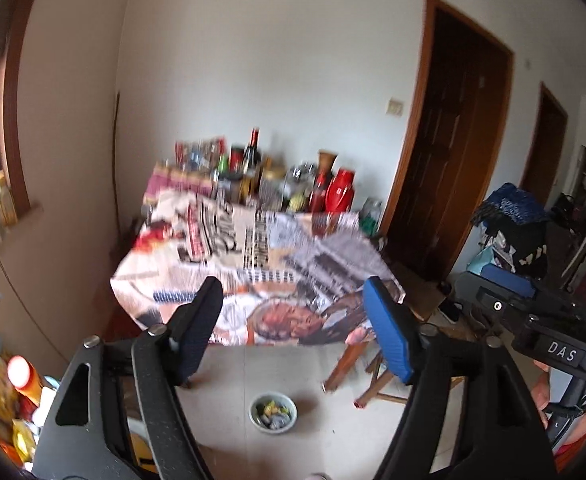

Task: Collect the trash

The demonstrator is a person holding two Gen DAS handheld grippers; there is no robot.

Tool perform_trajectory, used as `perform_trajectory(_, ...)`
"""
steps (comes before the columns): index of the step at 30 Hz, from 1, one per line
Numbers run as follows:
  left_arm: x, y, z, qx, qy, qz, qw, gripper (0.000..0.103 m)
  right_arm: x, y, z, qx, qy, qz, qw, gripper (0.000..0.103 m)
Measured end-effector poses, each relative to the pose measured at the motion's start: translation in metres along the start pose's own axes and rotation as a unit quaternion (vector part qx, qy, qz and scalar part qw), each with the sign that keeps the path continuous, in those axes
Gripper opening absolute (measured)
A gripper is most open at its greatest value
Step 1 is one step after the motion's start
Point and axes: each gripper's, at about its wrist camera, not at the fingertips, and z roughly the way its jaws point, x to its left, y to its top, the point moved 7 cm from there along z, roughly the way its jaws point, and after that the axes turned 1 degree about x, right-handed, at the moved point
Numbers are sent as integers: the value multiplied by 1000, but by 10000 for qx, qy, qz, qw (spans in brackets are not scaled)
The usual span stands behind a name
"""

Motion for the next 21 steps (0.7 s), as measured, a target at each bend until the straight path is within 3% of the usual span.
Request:
perform_trajectory(4, -5, 1, -32, -116, -110, 39, 9999, 72, 19, 5, -37, -414, -218, -264, 9986, 76)
perform_trajectory(6, -5, 0, -45, -189, -112, 29, 9998, 72, 24, 5, -48, -505, -242, -328, 9979, 76)
perform_trajectory(21, 9, -13, -78, -222, 69, -109, 9997, 72, 38, -5, -68, -493, 5, -328, 9982, 76)
